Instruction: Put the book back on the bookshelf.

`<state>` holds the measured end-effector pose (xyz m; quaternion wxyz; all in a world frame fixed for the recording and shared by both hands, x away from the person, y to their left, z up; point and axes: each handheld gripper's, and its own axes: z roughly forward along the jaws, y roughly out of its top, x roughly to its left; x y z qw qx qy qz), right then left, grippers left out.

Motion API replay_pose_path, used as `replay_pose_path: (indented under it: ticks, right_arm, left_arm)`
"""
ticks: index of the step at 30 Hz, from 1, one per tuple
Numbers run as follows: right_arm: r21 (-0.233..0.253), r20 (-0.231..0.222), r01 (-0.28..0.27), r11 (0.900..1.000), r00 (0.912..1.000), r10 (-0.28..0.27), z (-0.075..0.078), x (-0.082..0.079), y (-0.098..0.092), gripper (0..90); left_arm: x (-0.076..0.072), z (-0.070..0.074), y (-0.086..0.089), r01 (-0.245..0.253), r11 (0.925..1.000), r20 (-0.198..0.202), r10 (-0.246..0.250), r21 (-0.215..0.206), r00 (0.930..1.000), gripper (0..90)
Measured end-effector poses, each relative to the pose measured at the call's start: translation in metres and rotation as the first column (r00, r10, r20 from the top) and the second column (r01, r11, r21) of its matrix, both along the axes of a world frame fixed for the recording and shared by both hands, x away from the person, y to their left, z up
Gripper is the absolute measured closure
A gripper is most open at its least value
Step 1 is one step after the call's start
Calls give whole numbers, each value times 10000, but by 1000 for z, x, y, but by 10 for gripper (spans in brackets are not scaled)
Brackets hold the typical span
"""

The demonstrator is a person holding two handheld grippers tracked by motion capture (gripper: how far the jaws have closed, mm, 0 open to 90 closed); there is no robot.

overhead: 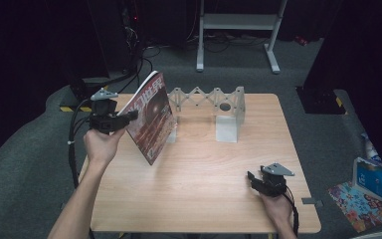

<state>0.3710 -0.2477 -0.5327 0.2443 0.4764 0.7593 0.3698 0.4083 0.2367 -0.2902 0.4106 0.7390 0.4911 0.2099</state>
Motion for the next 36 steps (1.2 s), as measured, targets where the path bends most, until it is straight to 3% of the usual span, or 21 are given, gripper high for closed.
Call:
replay_pose_path:
  ticks: [4, 12, 24, 36]
  right_arm:
    - [-7, 6, 0, 10000, 10000, 0, 0, 0, 0, 405]
    - [10, -35, 50, 10000, 10000, -50, 0, -1, 0, 404]
    - [-16, 37, 48, 10000, 10000, -48, 0, -1, 1, 404]
    - [-21, 26, 53, 10000, 10000, -52, 0, -1, 1, 404]
  left_arm:
    - [10, -2, -6, 27, 9992, -155, -20, 396, 9999, 842]
    - [31, -1, -15, -116, 9995, -176, 121, 294, 9998, 842]
    - [58, -6, -36, -257, 9963, -172, 272, 819, 9995, 841]
    - [78, -15, -53, -485, 9930, -207, 511, 1079, 9985, 841]
